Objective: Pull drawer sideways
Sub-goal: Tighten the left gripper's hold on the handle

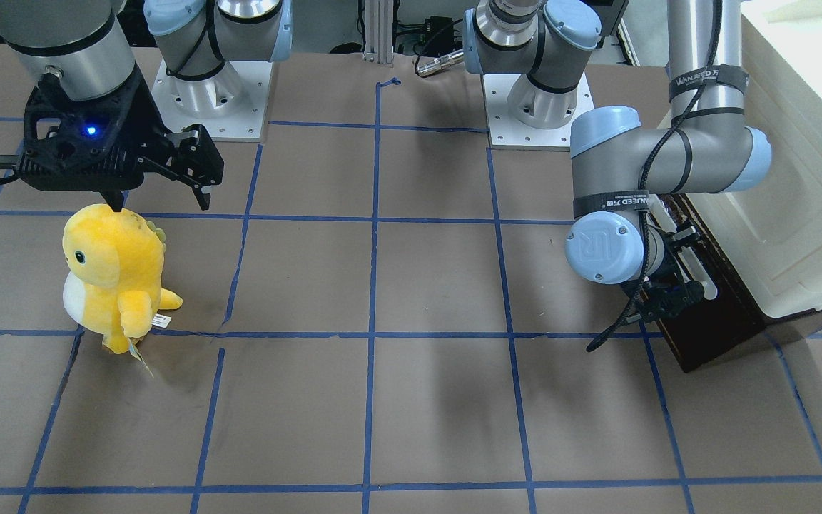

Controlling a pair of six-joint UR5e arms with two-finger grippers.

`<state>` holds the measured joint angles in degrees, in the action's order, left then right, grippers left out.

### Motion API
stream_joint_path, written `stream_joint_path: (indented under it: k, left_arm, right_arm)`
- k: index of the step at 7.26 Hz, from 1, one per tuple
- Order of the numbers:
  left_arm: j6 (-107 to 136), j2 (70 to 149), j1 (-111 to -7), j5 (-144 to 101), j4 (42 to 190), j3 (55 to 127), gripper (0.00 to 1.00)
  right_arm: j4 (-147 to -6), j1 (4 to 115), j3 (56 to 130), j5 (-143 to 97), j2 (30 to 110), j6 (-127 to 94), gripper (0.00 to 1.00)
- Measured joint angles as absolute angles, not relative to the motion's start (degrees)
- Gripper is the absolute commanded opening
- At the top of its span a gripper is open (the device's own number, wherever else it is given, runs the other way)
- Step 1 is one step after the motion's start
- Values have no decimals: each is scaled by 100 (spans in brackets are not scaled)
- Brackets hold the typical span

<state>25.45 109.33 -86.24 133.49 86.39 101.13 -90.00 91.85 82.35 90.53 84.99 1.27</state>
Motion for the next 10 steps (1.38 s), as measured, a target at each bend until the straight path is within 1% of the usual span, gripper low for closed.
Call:
stream_joint_path:
  k: [3, 4, 5, 7, 8, 9, 10]
  left_arm:
    - [2582, 11013, -8519, 13289, 8605, 10103, 49]
    - [2606, 11034, -8524, 13286, 8599, 10098, 47]
    - [2606, 11046, -8529, 13287, 8592, 10094, 32]
    - [2573, 11030, -8533, 13287, 8589, 10084, 31]
    - [2569, 11004, -8534, 13286, 8608, 10080, 22]
    - [2567, 10976, -8534, 13290, 8628, 10078, 10]
    - [2567, 10959, -8534, 13293, 8643, 10078, 9]
  right_arm:
    - [-9000, 9185, 8235, 9061, 8499, 123, 100]
    - [-9000, 9184, 8236, 9061, 8499, 123, 100]
    - [-9000, 9184, 8235, 9061, 8499, 123, 100]
    - [-9000, 9185, 8235, 9058, 8499, 123, 100]
    - [-9000, 9185, 8235, 9059, 8499, 123, 100]
    - [-9000, 9185, 8235, 9059, 8499, 125, 100]
    - [-9000, 9185, 8235, 9056, 8499, 127, 100]
